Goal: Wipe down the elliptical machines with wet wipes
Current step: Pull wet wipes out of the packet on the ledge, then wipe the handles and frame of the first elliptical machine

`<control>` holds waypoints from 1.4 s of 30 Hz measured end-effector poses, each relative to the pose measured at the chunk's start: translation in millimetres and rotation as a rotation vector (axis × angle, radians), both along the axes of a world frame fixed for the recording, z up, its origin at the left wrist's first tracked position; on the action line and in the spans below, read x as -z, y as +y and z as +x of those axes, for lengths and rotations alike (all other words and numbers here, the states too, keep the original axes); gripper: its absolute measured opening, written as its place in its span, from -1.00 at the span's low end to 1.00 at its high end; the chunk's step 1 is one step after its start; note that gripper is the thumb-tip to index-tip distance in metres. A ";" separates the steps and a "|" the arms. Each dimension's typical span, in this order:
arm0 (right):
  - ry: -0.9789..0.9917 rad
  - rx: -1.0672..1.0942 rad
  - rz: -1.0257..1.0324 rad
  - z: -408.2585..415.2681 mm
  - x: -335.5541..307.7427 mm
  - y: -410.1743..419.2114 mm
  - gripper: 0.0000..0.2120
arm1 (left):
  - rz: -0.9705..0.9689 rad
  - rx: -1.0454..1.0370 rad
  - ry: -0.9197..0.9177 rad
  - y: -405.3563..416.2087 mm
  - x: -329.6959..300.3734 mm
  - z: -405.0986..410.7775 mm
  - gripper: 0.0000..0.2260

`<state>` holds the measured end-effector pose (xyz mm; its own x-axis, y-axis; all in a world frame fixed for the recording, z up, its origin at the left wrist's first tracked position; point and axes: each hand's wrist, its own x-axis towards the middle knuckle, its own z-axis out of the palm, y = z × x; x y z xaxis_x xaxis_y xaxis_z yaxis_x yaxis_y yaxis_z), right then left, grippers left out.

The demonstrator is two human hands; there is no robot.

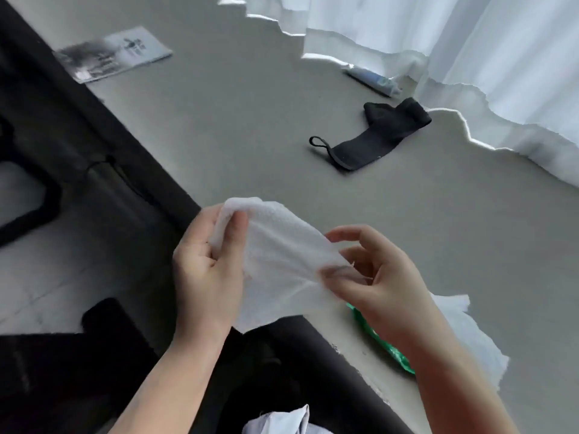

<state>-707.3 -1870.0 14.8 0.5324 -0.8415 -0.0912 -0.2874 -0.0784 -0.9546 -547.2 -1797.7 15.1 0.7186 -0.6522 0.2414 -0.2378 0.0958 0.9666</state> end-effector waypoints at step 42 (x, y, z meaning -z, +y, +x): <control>-0.055 -0.488 -0.180 376.2 54.1 137.6 -0.73 | 0.178 -0.900 0.189 259.6 77.2 256.5 -0.66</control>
